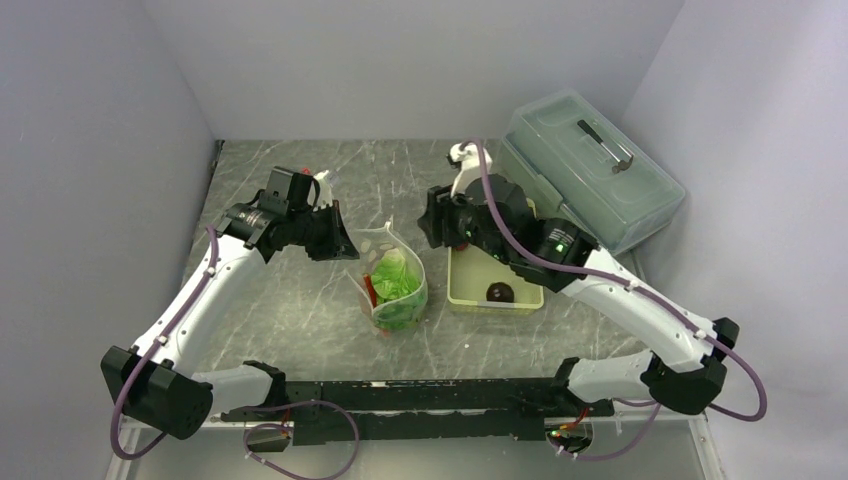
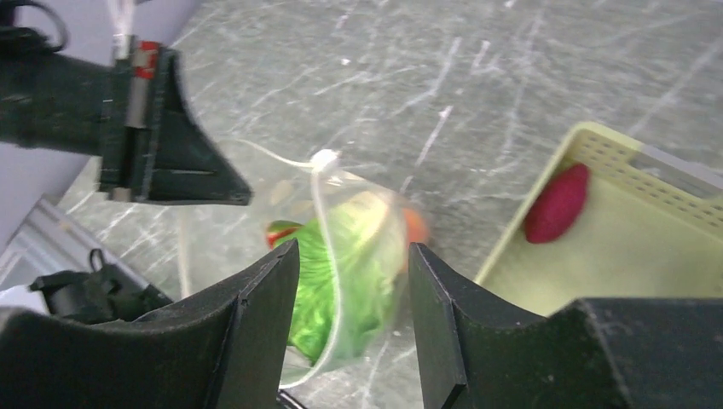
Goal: Place the food in the zip-top bag and seal the zipper
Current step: Pick up the fake fruit from the bin.
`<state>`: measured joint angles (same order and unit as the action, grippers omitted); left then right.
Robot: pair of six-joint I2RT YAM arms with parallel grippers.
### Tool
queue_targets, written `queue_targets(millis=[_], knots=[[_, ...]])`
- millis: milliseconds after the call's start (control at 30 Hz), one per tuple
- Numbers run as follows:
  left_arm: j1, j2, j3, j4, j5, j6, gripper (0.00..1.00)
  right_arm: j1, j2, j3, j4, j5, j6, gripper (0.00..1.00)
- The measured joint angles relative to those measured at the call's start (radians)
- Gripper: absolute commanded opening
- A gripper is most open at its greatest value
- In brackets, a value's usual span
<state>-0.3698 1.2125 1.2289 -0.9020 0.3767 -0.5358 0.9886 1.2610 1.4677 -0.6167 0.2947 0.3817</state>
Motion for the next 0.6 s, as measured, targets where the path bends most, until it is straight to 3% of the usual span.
queue_targets(millis=[600], knots=[[0.0, -0.063, -0.009, 0.052, -0.017, 0.045, 0.0, -0.274, -0.08, -0.233, -0.205, 0.013, 0.038, 0.67]])
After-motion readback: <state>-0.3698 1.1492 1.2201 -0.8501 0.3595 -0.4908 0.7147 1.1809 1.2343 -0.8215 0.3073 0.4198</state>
